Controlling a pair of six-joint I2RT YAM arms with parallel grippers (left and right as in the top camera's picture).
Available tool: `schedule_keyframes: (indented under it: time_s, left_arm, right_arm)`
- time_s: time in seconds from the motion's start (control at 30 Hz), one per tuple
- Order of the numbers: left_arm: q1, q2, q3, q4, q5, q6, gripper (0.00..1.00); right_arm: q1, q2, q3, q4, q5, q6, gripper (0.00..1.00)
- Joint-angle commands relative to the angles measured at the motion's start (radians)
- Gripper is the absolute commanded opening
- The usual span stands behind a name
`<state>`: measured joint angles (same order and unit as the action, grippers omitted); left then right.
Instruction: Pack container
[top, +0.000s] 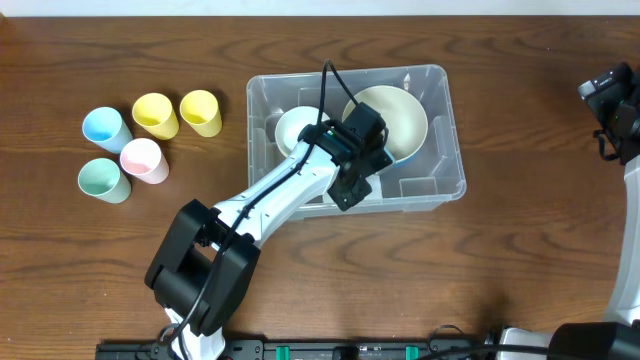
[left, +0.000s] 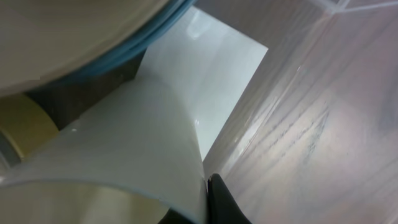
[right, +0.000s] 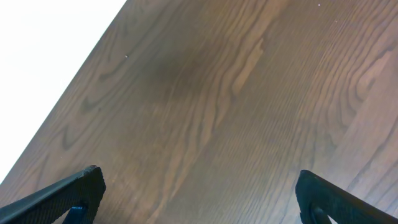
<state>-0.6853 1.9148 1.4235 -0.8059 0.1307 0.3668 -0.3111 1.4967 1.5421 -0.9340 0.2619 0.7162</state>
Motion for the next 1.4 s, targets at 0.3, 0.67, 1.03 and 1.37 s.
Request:
schedule_keyframes:
  time_s: [0.3, 0.67, 1.03, 1.37]
  left_arm:
    - [-0.002, -0.028, 0.051, -0.023, -0.071, -0.010, 0.06]
    - [-0.002, -0.092, 0.054, -0.052, -0.059, -0.036, 0.06]
    - [-0.013, -0.091, 0.053, -0.083, -0.043, -0.035, 0.06]
    - [-0.013, -0.089, 0.053, -0.111, -0.007, -0.035, 0.06]
  right_arm:
    - [-0.003, -0.006, 0.008, -0.002, 0.011, 0.012, 0.99]
    - [-0.003, -0.006, 0.008, -0.002, 0.011, 0.012, 0.99]
    - [-0.003, -0.006, 0.008, -0.002, 0.011, 0.012, 0.99]
    - [-0.003, -0.006, 0.008, -0.002, 0.011, 0.012, 0.99]
